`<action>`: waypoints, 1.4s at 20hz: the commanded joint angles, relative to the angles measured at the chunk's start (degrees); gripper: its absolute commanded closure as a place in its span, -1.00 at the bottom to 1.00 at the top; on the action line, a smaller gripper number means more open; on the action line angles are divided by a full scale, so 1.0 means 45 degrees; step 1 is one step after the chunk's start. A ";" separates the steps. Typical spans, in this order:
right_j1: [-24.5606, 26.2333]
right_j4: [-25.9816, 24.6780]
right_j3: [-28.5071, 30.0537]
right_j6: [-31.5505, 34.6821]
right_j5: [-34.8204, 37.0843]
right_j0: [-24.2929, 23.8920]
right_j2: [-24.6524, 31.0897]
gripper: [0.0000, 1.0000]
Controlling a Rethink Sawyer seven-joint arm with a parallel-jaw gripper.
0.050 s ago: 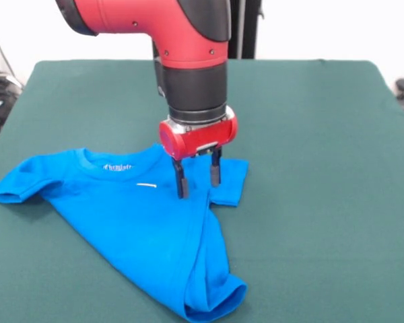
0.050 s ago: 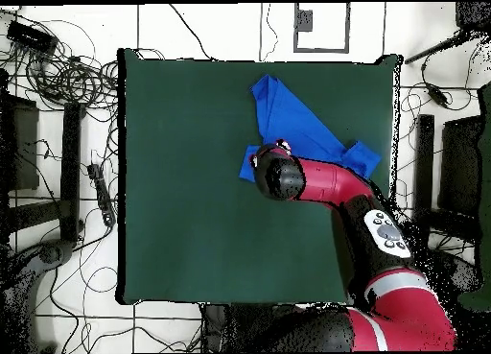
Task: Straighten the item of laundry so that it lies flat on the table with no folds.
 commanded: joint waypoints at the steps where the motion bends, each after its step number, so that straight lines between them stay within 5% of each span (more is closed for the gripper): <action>1: 0.0935 0.0208 0.0275 0.2409 -0.0017 0.0313 0.0290 -1.00; 15: 0.1116 0.0836 0.0146 0.3549 0.0179 0.1138 -0.0892 -1.00; 28: 0.1106 0.1257 -0.0040 0.3026 0.0283 0.1332 -0.1077 -1.00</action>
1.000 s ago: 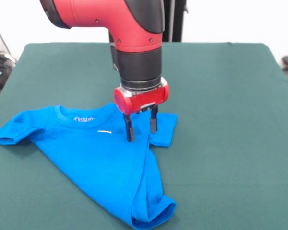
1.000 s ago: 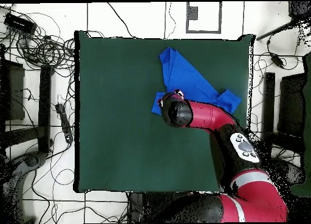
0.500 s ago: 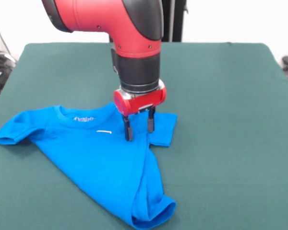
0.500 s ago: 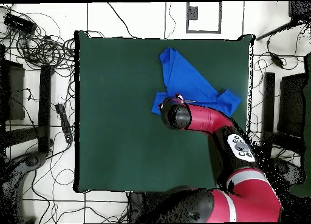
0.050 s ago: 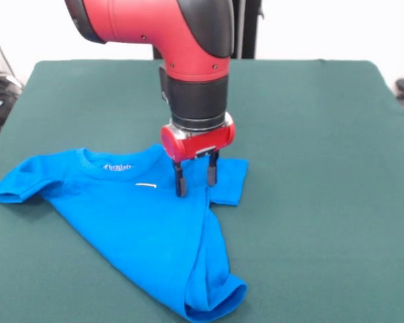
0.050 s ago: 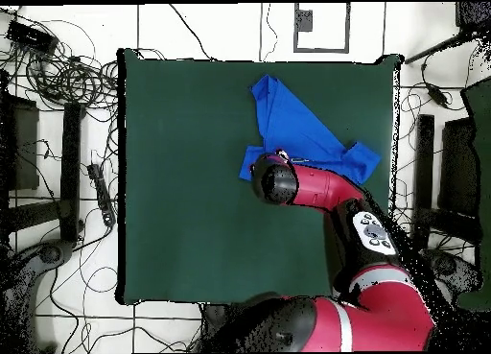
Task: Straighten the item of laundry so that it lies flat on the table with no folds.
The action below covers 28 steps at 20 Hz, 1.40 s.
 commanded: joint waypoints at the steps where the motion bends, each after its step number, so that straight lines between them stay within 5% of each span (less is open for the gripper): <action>1: 0.0602 0.0618 0.0050 0.2978 0.0319 0.0456 0.0193 -1.00; 28: 0.0911 0.0535 -0.1475 0.1945 0.1171 -0.0088 0.0552 -1.00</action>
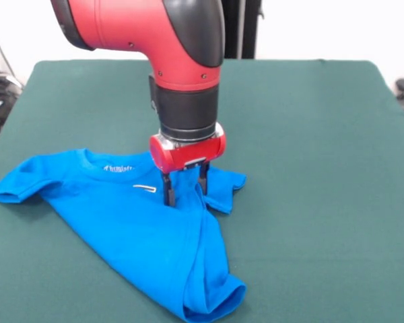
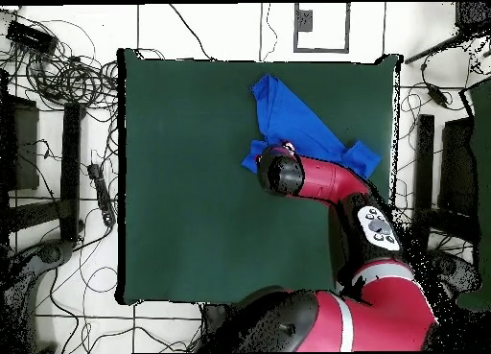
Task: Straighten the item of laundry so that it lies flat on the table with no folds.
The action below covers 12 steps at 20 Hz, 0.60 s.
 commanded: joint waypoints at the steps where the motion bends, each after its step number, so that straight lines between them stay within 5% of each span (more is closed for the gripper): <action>1: 0.0590 0.0413 -0.0607 0.1963 0.0939 0.0007 0.0587 -1.00; 12: 0.0292 0.0322 -0.0261 0.2063 0.1028 0.0049 0.0457 -1.00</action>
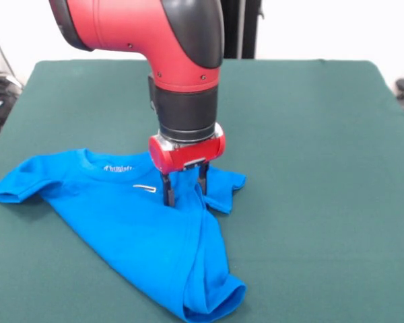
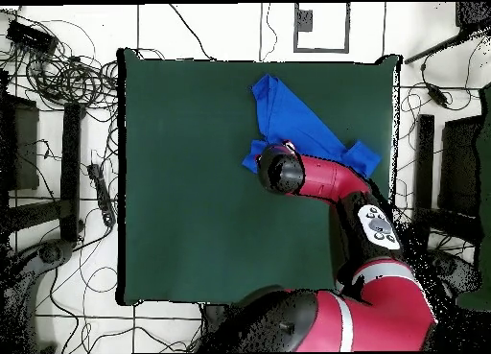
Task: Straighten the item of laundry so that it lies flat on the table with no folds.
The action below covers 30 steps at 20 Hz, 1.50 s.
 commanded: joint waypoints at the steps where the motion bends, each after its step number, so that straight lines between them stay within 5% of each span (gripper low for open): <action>1: 0.0229 0.0341 -0.0120 0.2093 0.0882 0.0072 0.0431 -1.00; 30: -0.0195 0.0506 0.0101 0.2267 0.1557 0.0335 0.0231 -1.00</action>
